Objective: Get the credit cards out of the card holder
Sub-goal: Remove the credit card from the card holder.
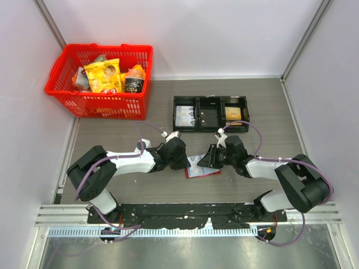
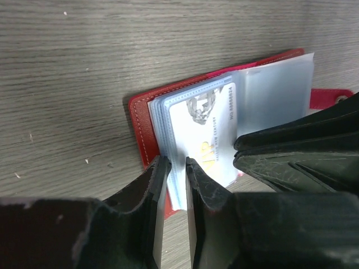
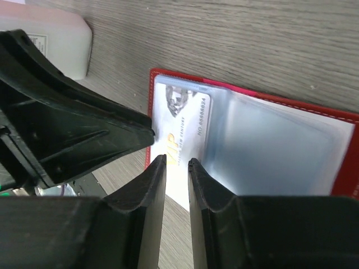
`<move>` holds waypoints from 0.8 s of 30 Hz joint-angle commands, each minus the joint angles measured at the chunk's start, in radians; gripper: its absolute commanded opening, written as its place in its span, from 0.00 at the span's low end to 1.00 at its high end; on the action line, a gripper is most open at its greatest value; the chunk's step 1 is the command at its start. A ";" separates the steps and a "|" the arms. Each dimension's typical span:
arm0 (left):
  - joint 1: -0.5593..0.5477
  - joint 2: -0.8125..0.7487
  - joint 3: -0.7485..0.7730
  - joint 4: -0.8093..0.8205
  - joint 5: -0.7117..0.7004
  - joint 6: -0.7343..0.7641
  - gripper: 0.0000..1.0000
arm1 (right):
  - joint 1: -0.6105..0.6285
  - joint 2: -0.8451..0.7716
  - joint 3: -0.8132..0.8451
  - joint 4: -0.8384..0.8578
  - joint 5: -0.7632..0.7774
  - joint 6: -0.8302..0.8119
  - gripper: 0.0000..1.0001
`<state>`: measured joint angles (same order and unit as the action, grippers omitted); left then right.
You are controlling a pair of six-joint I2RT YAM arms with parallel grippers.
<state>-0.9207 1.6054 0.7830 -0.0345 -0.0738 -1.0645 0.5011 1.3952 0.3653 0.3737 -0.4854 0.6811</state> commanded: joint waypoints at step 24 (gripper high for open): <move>0.002 0.014 -0.022 0.028 0.025 0.000 0.05 | -0.004 -0.002 -0.005 0.027 0.050 -0.020 0.28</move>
<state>-0.9207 1.6196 0.7734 -0.0124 -0.0479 -1.0676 0.5007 1.3575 0.3698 0.3225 -0.4210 0.6502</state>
